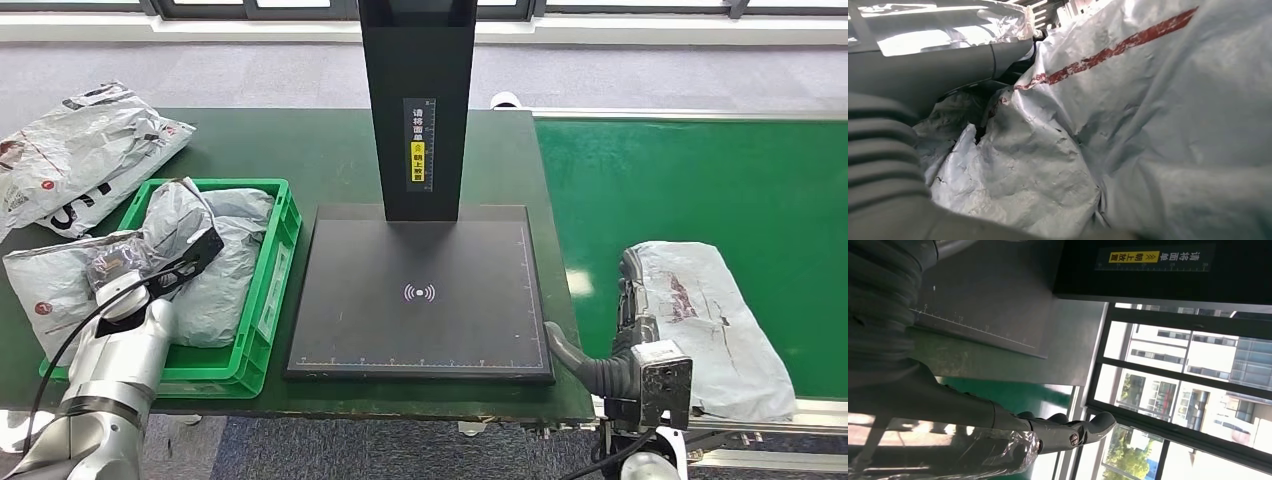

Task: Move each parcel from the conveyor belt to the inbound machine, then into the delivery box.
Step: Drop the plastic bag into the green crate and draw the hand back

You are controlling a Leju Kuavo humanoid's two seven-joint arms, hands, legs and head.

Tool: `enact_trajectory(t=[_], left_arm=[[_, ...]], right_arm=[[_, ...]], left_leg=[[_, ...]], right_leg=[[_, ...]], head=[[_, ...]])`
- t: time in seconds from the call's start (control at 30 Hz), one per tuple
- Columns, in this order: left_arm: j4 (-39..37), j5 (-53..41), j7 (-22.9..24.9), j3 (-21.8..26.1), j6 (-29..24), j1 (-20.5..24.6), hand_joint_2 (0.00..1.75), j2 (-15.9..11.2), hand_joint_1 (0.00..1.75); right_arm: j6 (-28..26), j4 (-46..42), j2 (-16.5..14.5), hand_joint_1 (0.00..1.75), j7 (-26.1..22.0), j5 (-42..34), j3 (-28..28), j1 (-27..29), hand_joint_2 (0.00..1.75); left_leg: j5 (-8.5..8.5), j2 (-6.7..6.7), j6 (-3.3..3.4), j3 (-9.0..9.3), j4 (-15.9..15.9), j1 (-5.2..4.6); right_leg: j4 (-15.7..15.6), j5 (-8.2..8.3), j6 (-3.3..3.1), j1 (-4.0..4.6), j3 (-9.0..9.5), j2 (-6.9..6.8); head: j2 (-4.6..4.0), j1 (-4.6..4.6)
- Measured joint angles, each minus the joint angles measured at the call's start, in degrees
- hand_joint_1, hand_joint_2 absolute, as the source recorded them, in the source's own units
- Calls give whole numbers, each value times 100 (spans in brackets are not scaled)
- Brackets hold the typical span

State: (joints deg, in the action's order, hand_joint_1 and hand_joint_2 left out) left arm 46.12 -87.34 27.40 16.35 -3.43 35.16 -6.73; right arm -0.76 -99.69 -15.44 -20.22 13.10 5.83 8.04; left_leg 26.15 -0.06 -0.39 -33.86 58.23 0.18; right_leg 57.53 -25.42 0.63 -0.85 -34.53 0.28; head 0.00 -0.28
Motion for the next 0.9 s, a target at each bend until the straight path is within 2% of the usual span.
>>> enact_trajectory(t=[0.1,0.2,0.3,0.37,0.43,0.57,0.63,0.77,0.9], left_arm=[[220,11,-303,93,-96,-94,0,91,0],[512,369,-942,203,-187,-156,0,263,0],[856,1699,-2027,261,-76,-162,0,484,0],[1109,3013,-2723,264,111,-152,0,623,0],[1377,4317,-3216,251,264,-138,0,726,0],[1909,6211,-3622,166,480,-154,0,805,0],[2336,6826,-3763,67,495,-279,0,845,0],[3394,7050,-4019,-254,53,-574,0,997,0],[4023,6975,-4034,-487,-129,-757,0,1083,0]], right_arm=[[-43,0,10,0,2,-31,1,14,175],[-113,0,27,0,-2,-70,1,41,175],[-209,0,52,0,-18,-138,1,81,175],[-261,0,75,0,-33,-186,1,97,175],[-298,0,98,0,-50,-226,1,103,175],[-355,0,131,0,-80,-271,1,102,175],[-374,0,147,0,-85,-275,2,102,175],[-397,0,161,0,-83,-273,11,133,175],[-387,0,161,0,-85,-268,11,179,175]], left_leg=[[0,0,0,-1,1,0],[-1,-6,1,-2,2,0],[-1,-12,2,-5,3,-1],[0,-9,2,-5,4,-1],[1,-1,1,-5,4,-2],[2,2,1,-4,4,-2],[2,2,1,-5,4,0],[3,-2,1,-6,3,2],[7,-2,2,-6,3,1]], right_leg=[[0,0,0,0,-1,0],[-2,0,0,0,0,-3],[-4,0,1,-1,2,-7],[-4,1,2,-2,2,-5],[-5,2,2,-2,1,1],[-5,2,2,-1,1,2],[-5,1,1,2,-1,1],[-5,-1,1,3,0,0],[-6,-3,2,2,0,0]], head=[[0,1],[0,1],[0,1],[0,1],[0,2],[0,2],[0,2],[0,2],[0,2]])
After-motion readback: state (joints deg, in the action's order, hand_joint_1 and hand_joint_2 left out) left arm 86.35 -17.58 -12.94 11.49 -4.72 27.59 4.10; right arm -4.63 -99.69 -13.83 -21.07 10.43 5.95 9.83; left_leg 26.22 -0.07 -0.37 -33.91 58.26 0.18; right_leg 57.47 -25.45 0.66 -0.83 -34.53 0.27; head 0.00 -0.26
